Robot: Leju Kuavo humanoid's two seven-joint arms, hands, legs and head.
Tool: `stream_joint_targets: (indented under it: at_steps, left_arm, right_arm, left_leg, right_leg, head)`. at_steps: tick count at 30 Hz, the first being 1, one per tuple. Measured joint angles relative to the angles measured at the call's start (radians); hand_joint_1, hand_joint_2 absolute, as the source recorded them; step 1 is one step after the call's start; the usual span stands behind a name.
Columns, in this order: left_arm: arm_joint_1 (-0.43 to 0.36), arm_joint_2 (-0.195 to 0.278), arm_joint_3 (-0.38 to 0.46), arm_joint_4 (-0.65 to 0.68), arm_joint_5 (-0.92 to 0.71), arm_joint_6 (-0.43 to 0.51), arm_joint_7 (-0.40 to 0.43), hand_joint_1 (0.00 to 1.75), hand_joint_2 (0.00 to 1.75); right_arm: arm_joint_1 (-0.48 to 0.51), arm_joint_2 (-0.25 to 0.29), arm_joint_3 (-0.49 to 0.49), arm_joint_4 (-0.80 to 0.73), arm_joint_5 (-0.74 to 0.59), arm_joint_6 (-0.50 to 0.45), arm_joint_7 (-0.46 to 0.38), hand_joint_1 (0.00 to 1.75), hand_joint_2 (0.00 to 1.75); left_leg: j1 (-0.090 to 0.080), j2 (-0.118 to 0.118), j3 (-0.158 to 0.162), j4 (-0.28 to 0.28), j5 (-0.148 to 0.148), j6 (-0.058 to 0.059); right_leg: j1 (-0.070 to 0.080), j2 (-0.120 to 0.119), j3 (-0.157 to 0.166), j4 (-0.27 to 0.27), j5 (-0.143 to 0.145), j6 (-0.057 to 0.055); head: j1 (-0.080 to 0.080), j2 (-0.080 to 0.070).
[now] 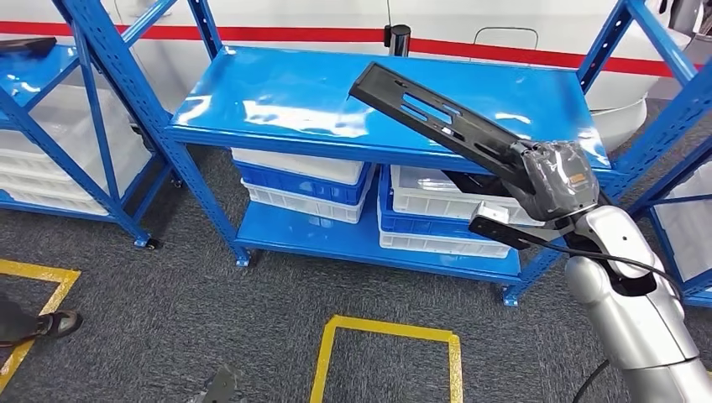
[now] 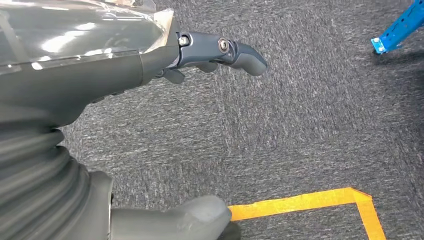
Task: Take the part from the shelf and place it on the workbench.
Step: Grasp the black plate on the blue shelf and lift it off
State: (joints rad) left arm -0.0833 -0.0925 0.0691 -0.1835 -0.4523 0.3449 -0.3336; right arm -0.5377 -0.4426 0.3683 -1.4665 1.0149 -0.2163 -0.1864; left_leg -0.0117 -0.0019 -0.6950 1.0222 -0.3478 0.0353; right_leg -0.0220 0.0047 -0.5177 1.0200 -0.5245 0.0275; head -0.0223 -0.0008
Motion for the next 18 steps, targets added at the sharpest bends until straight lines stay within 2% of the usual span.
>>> stream_joint_targets:
  at_steps: [1, 2, 3, 4, 5, 6, 7, 8, 9, 10, 11, 12, 13, 15, 16, 17, 18]
  left_arm:
    - [0.0, 0.002, 0.0, 0.0, 0.0, 0.0, 0.0, 0.0, 1.75]
    - [0.0, 0.003, 0.0, 0.0, 0.0, 0.001, 0.0, 0.0, 1.75]
    - [0.0, 0.004, 0.0, 0.0, 0.0, 0.001, 0.0, 0.0, 1.75]
    - [-0.001, 0.004, 0.0, 0.0, 0.0, 0.001, 0.0, 0.0, 1.75]
    - [-0.001, 0.004, 0.0, 0.0, 0.0, 0.001, -0.001, 0.0, 1.75]
    - [-0.001, 0.004, 0.0, 0.0, 0.0, 0.001, -0.001, 0.0, 1.75]
    - [-0.001, 0.004, 0.0, 0.0, 0.0, 0.001, -0.002, 0.0, 1.75]
    - [-0.002, 0.004, 0.0, 0.0, 0.0, 0.002, -0.003, 0.0, 1.75]
    - [-0.004, 0.004, 0.0, 0.0, 0.0, 0.002, -0.004, 0.0, 1.75]
    - [-0.006, 0.006, 0.0, -0.001, 0.0, 0.002, -0.005, 0.0, 1.75]
    - [-0.009, 0.008, 0.0, -0.002, 0.0, 0.002, -0.005, 0.0, 1.75]
    - [-0.011, 0.009, 0.0, -0.003, 0.0, 0.002, -0.006, 0.0, 1.75]
    - [-0.012, 0.01, 0.0, -0.003, 0.001, 0.002, -0.006, 0.0, 1.75]
    - [-0.011, 0.01, 0.001, -0.003, 0.002, 0.002, -0.008, 0.0, 1.75]
    - [-0.01, 0.009, 0.002, -0.003, 0.003, 0.002, -0.008, 0.0, 1.75]
    - [-0.009, 0.008, 0.002, -0.003, 0.004, 0.002, -0.009, 0.0, 1.75]
    - [-0.008, 0.007, 0.003, -0.003, 0.004, 0.002, -0.01, 0.0, 1.75]
  right_arm:
    - [0.0, 0.004, 0.0, -0.002, 0.001, 0.0, -0.001, 1.68, 1.75]
    - [0.0, 0.006, 0.0, -0.003, 0.001, 0.0, -0.001, 1.68, 1.75]
    - [-0.001, 0.009, 0.0, -0.005, 0.001, 0.0, -0.001, 1.68, 1.75]
    - [-0.001, 0.011, 0.0, -0.007, 0.001, 0.0, -0.001, 1.68, 1.75]
    - [0.0, 0.012, 0.0, -0.008, 0.001, 0.0, -0.001, 1.68, 1.75]
    - [0.0, 0.014, 0.0, -0.009, 0.002, 0.0, -0.001, 1.68, 1.75]
    - [0.0, 0.015, 0.0, -0.01, 0.002, 0.0, -0.002, 1.68, 1.75]
    - [0.0, 0.016, -0.001, -0.011, 0.003, 0.0, -0.002, 1.68, 1.75]
    - [0.0, 0.016, -0.002, -0.013, 0.004, 0.0, -0.004, 1.68, 1.75]
    - [0.001, 0.016, -0.004, -0.017, 0.006, 0.0, -0.006, 1.68, 1.75]
    - [0.0, 0.016, -0.007, -0.02, 0.006, 0.0, -0.008, 1.68, 1.75]
    - [0.0, 0.017, -0.009, -0.024, 0.007, 0.0, -0.01, 1.68, 1.75]
    - [0.0, 0.018, -0.01, -0.027, 0.008, 0.001, -0.011, 1.68, 1.75]
    - [0.002, 0.021, -0.01, -0.027, 0.012, 0.003, -0.014, 1.68, 1.75]
    - [0.004, 0.022, -0.01, -0.027, 0.013, 0.004, -0.015, 1.68, 1.75]
    - [0.006, 0.023, -0.01, -0.027, 0.014, 0.004, -0.018, 1.68, 1.75]
    - [0.008, 0.022, -0.01, -0.026, 0.014, 0.004, -0.02, 1.68, 1.75]
  left_leg:
    - [0.003, -0.001, -0.008, 0.015, -0.023, -0.006]
    - [0.006, -0.001, -0.02, 0.047, -0.065, -0.012]
    - [0.009, -0.001, -0.035, 0.103, -0.121, -0.02]
    - [0.012, -0.001, -0.051, 0.171, -0.173, -0.026]
    - [0.015, -0.001, -0.063, 0.236, -0.209, -0.03]
    - [0.017, -0.001, -0.064, 0.284, -0.222, -0.033]
    - [0.019, -0.001, -0.049, 0.297, -0.213, -0.033]
    - [0.021, -0.001, -0.017, 0.276, -0.191, -0.031]
    - [0.021, -0.002, 0.033, 0.221, -0.17, -0.026]
    - [0.019, -0.002, 0.093, 0.146, -0.163, -0.019]
    - [0.017, -0.003, 0.145, 0.074, -0.166, -0.013]
    - [0.013, -0.004, 0.18, 0.021, -0.174, -0.007]
    - [0.009, -0.004, 0.195, -0.007, -0.181, -0.002]
    - [0.005, -0.002, 0.187, -0.023, -0.161, 0.01]
    - [0.006, 0.0, 0.181, -0.032, -0.146, 0.017]
    - [0.007, 0.003, 0.17, -0.04, -0.128, 0.025]
    - [0.009, 0.005, 0.156, -0.046, -0.11, 0.029]
  right_leg:
    - [-0.004, -0.002, -0.007, 0.001, 0.01, -0.012]
    - [-0.007, -0.004, -0.017, 0.001, 0.022, -0.022]
    - [-0.006, -0.005, -0.028, 0.001, 0.035, -0.029]
    - [-0.006, -0.006, -0.043, 0.002, 0.047, -0.032]
    - [-0.005, -0.006, -0.058, 0.003, 0.059, -0.032]
    - [-0.004, -0.006, -0.074, 0.003, 0.071, -0.031]
    - [-0.003, -0.006, -0.088, 0.003, 0.081, -0.029]
    - [-0.003, -0.005, -0.101, 0.003, 0.092, -0.027]
    - [-0.002, -0.005, -0.112, 0.003, 0.102, -0.024]
    - [-0.001, -0.005, -0.12, 0.004, 0.111, -0.02]
    - [0.0, -0.005, -0.126, 0.003, 0.119, -0.014]
    - [0.0, -0.006, -0.129, 0.002, 0.128, -0.007]
    - [-0.001, -0.008, -0.131, -0.001, 0.138, 0.001]
    - [-0.003, -0.009, -0.134, -0.009, 0.153, 0.014]
    - [-0.002, -0.009, -0.141, -0.003, 0.142, 0.015]
    - [0.0, -0.009, -0.155, 0.02, 0.114, 0.01]
    - [0.002, -0.008, -0.173, 0.065, 0.069, 0.002]
  head:
    - [-0.001, 0.0]
    - [-0.001, 0.0]
    - [-0.001, 0.0]
    - [-0.002, 0.0]
    - [-0.001, 0.0]
    - [-0.001, 0.0]
    - [-0.001, 0.0]
    - [-0.001, 0.0]
    - [-0.002, 0.0]
    - [-0.002, 0.0]
    - [-0.001, 0.0]
    - [0.0, 0.0]
    - [-0.002, 0.0]
    - [-0.004, 0.0]
    - [-0.005, 0.0]
    - [-0.003, 0.0]
    - [-0.001, 0.0]
